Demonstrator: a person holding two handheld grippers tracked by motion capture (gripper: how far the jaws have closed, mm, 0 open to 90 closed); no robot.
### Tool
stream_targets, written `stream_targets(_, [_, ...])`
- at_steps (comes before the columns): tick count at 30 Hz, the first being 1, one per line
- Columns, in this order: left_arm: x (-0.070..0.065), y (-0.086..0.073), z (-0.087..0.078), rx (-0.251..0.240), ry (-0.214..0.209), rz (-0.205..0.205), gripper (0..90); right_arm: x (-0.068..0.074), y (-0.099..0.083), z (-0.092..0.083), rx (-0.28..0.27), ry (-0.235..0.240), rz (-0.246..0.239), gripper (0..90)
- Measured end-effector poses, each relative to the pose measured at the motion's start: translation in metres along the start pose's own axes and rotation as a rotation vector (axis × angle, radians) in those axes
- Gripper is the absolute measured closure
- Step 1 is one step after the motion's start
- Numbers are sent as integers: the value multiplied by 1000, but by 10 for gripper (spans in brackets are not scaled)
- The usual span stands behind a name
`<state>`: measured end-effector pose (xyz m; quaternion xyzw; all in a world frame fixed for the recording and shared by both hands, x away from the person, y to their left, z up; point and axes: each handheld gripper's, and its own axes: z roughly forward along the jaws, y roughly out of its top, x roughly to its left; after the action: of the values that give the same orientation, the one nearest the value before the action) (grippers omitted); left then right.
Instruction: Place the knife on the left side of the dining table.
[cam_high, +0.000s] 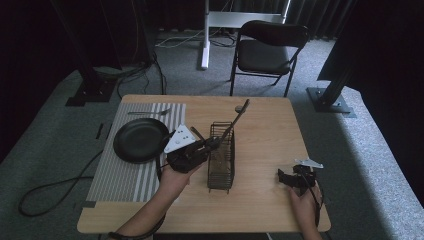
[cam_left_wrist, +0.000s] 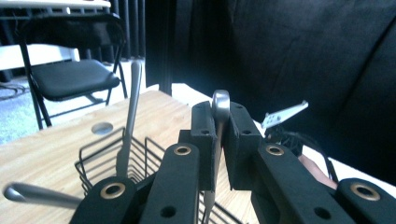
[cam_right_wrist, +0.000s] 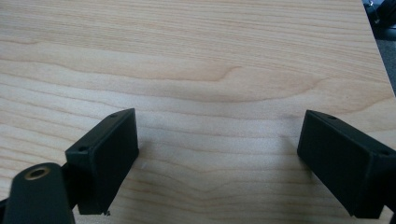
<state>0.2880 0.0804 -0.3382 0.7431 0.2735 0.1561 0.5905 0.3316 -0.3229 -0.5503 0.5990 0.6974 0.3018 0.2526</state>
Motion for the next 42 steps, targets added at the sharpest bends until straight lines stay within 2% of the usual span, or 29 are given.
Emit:
stream_targets(4, [-1, 11, -8, -25, -10, -1, 838, 0, 0, 0, 0, 0, 0, 116])
stream_targets(6, [-2, 21, -17, -47, 14, 17, 838, 0, 0, 0, 0, 0, 0, 116])
stream_targets(13, [0, 45, -37, -92, 35, 36, 838, 0, 0, 0, 0, 0, 0, 116])
stream_targets(16, [0, 50, -42, -108, 44, 35, 838, 0, 0, 0, 0, 0, 0, 116])
stream_targets(18, [1, 57, -53, -123, 62, 45, 837, 0, 0, 0, 0, 0, 0, 116])
stream_targets(22, [3, 59, -64, -136, 91, 44, 838, 0, 0, 0, 0, 0, 0, 116])
stream_targets(26, [10, 53, -79, -148, 131, 29, 837, 0, 0, 0, 0, 0, 0, 116])
stream_targets(28, [13, 51, -81, -141, 141, 30, 837, 0, 0, 0, 0, 0, 0, 116])
stream_targets(29, [17, 44, -86, -139, 176, 26, 837, 0, 0, 0, 0, 0, 0, 116])
stream_targets(31, [19, 41, -87, -129, 185, 25, 837, 0, 0, 0, 0, 0, 0, 116])
stream_targets(33, [29, 30, -93, -118, 222, -1, 837, 0, 0, 0, 0, -1, 1, 116])
stream_targets(34, [29, 30, -93, -118, 222, -1, 838, 0, 0, 0, 0, -1, 1, 116])
stream_targets(35, [37, 20, -96, -111, 243, -23, 838, 0, 0, 0, 0, 0, 0, 116])
stream_targets(42, [56, -7, -101, -96, 311, -89, 837, 0, 0, 0, 0, 0, 1, 116])
